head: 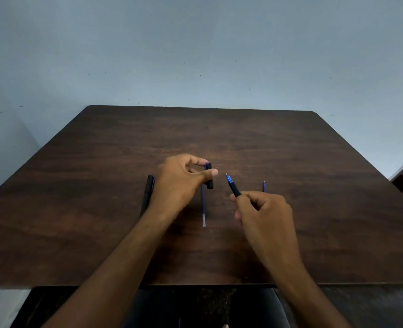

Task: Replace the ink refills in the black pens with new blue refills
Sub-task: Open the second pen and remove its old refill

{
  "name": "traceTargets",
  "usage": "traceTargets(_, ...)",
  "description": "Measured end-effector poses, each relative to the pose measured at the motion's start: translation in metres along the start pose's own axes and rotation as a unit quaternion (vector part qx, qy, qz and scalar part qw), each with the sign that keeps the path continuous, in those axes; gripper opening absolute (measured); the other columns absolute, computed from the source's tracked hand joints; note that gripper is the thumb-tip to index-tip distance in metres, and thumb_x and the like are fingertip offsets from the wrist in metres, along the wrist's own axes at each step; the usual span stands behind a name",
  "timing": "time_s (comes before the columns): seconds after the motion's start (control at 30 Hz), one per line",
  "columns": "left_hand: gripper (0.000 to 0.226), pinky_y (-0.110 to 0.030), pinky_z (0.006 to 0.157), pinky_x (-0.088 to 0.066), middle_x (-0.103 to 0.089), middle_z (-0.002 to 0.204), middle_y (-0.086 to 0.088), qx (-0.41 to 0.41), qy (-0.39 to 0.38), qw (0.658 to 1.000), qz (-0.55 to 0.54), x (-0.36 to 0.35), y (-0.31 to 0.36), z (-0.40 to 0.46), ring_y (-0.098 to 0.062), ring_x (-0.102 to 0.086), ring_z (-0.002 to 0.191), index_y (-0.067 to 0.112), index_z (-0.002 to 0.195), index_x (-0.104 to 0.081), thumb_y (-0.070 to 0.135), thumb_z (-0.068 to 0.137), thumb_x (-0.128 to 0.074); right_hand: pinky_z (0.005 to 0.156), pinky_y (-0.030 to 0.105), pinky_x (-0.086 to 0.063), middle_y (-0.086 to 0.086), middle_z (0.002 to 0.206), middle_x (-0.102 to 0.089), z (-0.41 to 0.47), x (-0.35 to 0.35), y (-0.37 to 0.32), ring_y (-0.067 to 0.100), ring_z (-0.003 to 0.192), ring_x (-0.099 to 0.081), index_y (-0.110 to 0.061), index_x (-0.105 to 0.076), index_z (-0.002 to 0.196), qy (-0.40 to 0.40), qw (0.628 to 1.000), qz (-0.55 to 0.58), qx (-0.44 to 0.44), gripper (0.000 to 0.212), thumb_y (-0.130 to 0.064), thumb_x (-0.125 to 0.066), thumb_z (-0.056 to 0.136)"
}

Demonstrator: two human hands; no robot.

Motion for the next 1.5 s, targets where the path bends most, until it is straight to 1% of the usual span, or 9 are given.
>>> traceTargets(0.17, 0.029, -0.028, 0.071, -0.057, -0.072, 0.092, 0.003, 0.004, -0.034, 0.994, 0.104, -0.029, 0.01, 0.012, -0.01, -0.068, 0.083, 0.025, 0.098, -0.069, 0.035, 0.077, -0.086, 0.041, 0.033, -0.051, 0.0, 0.051, -0.067, 0.004, 0.007, 0.009, 0.009, 0.039, -0.056, -0.022, -0.075, 0.069, -0.004, 0.998, 0.042, -0.042, 0.023, -0.018, -0.065, 0.089)
traceTargets(0.37, 0.022, -0.015, 0.046, -0.032, -0.051, 0.069, 0.017, -0.012, -0.031, 0.984, 0.173, -0.055, 0.013, 0.019, 0.002, -0.052, 0.06, 0.032, 0.08, -0.061, 0.032, 0.079, -0.083, 0.036, 0.018, -0.045, 0.002, 0.048, -0.067, 0.008, 0.013, 0.014, 0.01, 0.032, -0.058, -0.025, -0.074, 0.075, 0.0, 0.996, 0.066, -0.066, 0.017, -0.015, -0.067, 0.087)
traceTargets(0.6, 0.025, -0.024, 0.059, -0.04, -0.048, 0.074, 0.013, -0.005, -0.069, 0.967, 0.245, -0.068, 0.003, 0.026, -0.004, -0.049, 0.069, 0.025, 0.094, -0.064, 0.036, 0.08, -0.082, 0.035, 0.015, -0.043, -0.004, 0.048, -0.066, 0.009, 0.014, 0.02, 0.004, 0.032, -0.056, -0.021, -0.075, 0.08, -0.005, 0.995, 0.062, -0.073, 0.013, -0.014, -0.068, 0.088)
traceTargets(0.77, 0.033, -0.031, 0.071, -0.049, -0.063, 0.094, 0.0, -0.007, -0.069, 0.96, 0.271, -0.067, 0.01, 0.025, -0.016, -0.059, 0.085, 0.017, 0.104, -0.067, 0.037, 0.082, -0.081, 0.035, 0.014, -0.043, -0.005, 0.046, -0.066, 0.011, 0.016, 0.02, 0.003, 0.031, -0.055, -0.017, -0.077, 0.084, -0.008, 0.995, 0.063, -0.074, 0.01, -0.014, -0.068, 0.089)
traceTargets(0.9, 0.029, -0.028, 0.069, -0.047, -0.07, 0.094, 0.0, 0.01, -0.066, 0.968, 0.242, -0.061, 0.013, 0.023, -0.013, -0.059, 0.081, 0.018, 0.097, -0.072, 0.038, 0.079, -0.083, 0.035, 0.014, -0.043, -0.002, 0.046, -0.066, 0.01, 0.016, 0.017, 0.004, 0.031, -0.054, -0.022, -0.075, 0.077, -0.011, 0.996, 0.062, -0.068, 0.016, -0.014, -0.067, 0.088)
traceTargets(1.1, 0.028, -0.017, 0.05, -0.037, -0.065, 0.065, 0.012, 0.028, -0.006, 0.991, 0.129, -0.039, 0.014, 0.011, 0.001, -0.06, 0.063, 0.027, 0.063, -0.064, 0.039, 0.072, -0.088, 0.038, 0.015, -0.046, -0.004, 0.048, -0.066, 0.009, 0.012, 0.017, 0.003, 0.035, -0.057, -0.029, -0.073, 0.078, -0.024, 0.995, 0.069, -0.068, 0.018, -0.016, -0.069, 0.09)
traceTargets(1.23, 0.019, -0.026, 0.068, -0.053, -0.074, 0.073, 0.008, 0.023, -0.005, 1.0, 0.018, -0.024, 0.01, -0.008, -0.006, -0.069, 0.075, 0.025, 0.073, -0.073, 0.037, 0.072, -0.087, 0.04, 0.015, -0.048, -0.009, 0.053, -0.068, 0.008, 0.007, 0.013, 0.005, 0.038, -0.059, -0.026, -0.075, 0.088, -0.033, 0.996, 0.075, -0.042, 0.011, -0.017, -0.07, 0.092)
traceTargets(1.33, 0.014, -0.022, 0.067, -0.051, -0.077, 0.075, 0.013, 0.051, -0.033, 0.996, -0.065, -0.012, 0.0, -0.022, 0.0, -0.068, 0.069, 0.025, 0.078, -0.078, 0.036, 0.074, -0.085, 0.045, 0.018, -0.052, -0.012, 0.063, -0.072, 0.004, 0.001, 0.009, 0.007, 0.045, -0.064, -0.035, -0.072, 0.088, -0.062, 0.994, 0.086, -0.013, 0.019, -0.017, -0.07, 0.092)
traceTargets(1.5, 0.038, -0.027, 0.074, -0.049, -0.081, 0.098, 0.002, 0.096, -0.105, 0.963, -0.231, 0.001, -0.014, -0.043, -0.012, -0.066, 0.088, 0.023, 0.1, -0.082, 0.044, 0.069, -0.077, 0.048, 0.02, -0.053, -0.005, 0.066, -0.073, 0.0, -0.008, 0.0, 0.006, 0.047, -0.064, -0.04, -0.07, 0.085, -0.099, 0.987, 0.122, 0.019, 0.027, -0.014, -0.07, 0.092)
Point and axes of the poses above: each hand's wrist, its own z-axis towards the middle knuckle, its own x-axis out of the back of the hand, y = z × x, the point moved 3 cm from there along z, towards the middle knuckle
